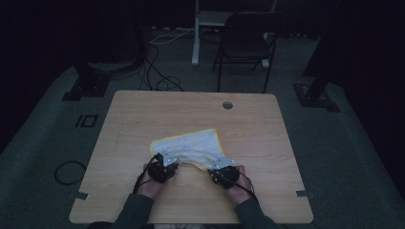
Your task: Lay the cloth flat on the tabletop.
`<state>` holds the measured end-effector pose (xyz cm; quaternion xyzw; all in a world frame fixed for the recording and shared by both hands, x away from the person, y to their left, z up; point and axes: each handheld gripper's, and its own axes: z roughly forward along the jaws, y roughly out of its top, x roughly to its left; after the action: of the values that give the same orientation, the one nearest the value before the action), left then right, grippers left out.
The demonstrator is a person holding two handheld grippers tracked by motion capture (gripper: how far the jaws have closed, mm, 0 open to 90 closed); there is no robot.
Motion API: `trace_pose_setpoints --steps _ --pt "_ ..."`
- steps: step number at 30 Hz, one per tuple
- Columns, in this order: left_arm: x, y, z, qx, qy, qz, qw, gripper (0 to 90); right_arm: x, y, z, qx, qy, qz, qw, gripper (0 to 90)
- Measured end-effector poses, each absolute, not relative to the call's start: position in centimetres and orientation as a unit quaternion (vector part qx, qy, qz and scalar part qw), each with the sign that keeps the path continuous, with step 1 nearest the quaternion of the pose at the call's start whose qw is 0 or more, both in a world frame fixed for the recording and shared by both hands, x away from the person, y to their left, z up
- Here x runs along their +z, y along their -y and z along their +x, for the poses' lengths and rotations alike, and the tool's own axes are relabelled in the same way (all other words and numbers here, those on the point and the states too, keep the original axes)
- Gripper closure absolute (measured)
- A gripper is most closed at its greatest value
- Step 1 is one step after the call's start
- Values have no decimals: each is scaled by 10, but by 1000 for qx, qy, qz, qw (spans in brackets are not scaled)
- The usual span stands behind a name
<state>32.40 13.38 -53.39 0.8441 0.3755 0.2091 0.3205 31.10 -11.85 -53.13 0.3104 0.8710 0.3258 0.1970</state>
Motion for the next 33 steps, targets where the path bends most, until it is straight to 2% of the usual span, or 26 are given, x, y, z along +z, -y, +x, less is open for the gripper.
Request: trace_pose_setpoints --steps 3,11,19,27,31,33 --pt "-524 -136 321 211 -365 844 333 860 -526 122 310 335 -866 309 205 829" --pt "-494 -153 323 221 -369 820 377 866 -508 138 313 358 -850 318 221 833" --pt "-483 -167 326 224 -382 809 386 867 -500 154 315 368 -840 330 223 832" --pt "-495 -160 332 208 -376 828 360 862 -505 158 312 356 -850 325 214 821" --pt "-510 -155 334 197 -377 840 337 849 -510 159 311 350 -856 319 206 776" --pt "-519 -153 334 192 -375 848 322 823 -508 161 311 356 -853 321 207 710"
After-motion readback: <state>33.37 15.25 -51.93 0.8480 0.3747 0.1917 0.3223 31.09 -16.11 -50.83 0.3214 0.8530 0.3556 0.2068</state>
